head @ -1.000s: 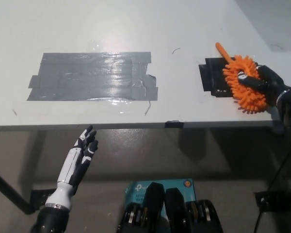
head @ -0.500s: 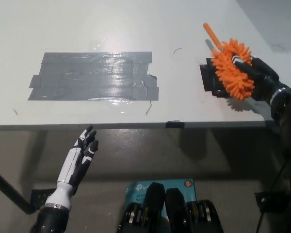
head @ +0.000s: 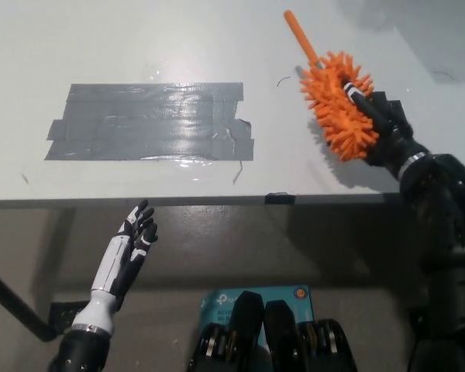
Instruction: An orange duster is kept infront of the robot in the middle of the table and the robot extends its right arm to grab the duster, picks it up and hands it to a person
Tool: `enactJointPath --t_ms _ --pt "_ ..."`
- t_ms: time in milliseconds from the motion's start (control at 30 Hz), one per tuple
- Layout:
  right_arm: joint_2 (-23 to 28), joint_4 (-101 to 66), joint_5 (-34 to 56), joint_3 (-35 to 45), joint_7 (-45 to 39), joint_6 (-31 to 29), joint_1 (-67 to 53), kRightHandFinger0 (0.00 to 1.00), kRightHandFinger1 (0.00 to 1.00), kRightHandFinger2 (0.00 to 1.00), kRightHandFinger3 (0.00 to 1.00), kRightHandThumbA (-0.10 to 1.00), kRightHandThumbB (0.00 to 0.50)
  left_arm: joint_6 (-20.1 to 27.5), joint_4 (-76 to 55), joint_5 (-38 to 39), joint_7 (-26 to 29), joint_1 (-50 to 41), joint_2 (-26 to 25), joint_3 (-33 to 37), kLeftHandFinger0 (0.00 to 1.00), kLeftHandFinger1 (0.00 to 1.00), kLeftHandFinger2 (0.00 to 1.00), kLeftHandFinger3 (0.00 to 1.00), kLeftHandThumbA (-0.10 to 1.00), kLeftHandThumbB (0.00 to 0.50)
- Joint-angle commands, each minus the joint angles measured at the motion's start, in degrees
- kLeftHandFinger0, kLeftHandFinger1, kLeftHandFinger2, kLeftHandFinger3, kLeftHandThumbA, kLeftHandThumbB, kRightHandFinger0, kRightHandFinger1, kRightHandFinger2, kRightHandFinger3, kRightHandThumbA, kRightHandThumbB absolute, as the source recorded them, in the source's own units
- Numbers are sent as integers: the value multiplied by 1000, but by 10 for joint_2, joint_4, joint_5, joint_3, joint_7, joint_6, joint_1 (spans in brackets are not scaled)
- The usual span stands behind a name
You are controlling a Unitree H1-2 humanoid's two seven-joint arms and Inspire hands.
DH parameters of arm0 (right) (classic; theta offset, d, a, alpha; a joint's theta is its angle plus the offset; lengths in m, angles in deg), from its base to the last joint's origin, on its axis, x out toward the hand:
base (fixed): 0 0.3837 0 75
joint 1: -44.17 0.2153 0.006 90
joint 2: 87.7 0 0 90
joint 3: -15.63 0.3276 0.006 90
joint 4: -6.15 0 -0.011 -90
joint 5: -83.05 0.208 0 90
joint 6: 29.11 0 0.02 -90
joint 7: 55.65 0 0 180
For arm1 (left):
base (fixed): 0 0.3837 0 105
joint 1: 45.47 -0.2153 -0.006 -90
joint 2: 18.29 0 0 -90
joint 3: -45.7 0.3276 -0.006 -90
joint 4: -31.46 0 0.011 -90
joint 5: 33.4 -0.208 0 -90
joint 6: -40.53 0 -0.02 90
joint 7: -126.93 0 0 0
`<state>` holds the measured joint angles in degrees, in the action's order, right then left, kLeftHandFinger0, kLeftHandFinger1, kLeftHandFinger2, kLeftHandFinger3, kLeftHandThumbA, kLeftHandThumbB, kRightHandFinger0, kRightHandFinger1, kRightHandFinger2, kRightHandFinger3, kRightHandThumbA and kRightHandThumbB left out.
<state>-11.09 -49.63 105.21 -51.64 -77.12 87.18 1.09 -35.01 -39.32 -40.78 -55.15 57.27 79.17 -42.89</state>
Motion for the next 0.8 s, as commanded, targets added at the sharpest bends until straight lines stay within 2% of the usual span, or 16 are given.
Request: enactJointPath --t_ms 0,133,200,233,300,400,567,767 --pt "-31 -41 79 -5 13 6 -3 0 396 792 1000 -100 129 -1 -23 7 -7 4 -7 0 857 964 1000 1000 898 104" --pt "-48 -40 76 -6 24 6 -14 0 394 794 1000 -100 115 2 -22 6 -5 0 -7 0 856 962 1000 1000 896 102" --pt "-52 -39 74 -5 32 6 -16 0 387 787 1000 -100 128 2 -23 6 -5 0 -7 0 856 962 1000 1000 894 99" --pt "-56 -35 66 -5 38 1 -19 0 358 740 941 -100 140 4 -22 6 -5 0 -7 0 856 962 1000 1000 892 96" --pt "-62 -32 66 0 45 -4 -21 0 352 735 881 -100 138 4 -21 8 -5 0 -7 0 857 963 1000 1000 887 93" --pt "-68 -28 68 1 52 -17 -27 0 349 751 852 -100 114 8 -18 8 -5 0 -7 0 854 959 1000 1000 877 84" --pt "-68 -27 70 3 63 -17 -29 0 350 754 852 -100 106 3 -21 8 -4 0 -7 -1 849 956 1000 1000 875 94" --pt "-63 -21 73 5 67 -20 -26 0 365 790 919 -100 100 6 -17 7 -3 3 -7 -1 840 945 1000 1000 876 99"
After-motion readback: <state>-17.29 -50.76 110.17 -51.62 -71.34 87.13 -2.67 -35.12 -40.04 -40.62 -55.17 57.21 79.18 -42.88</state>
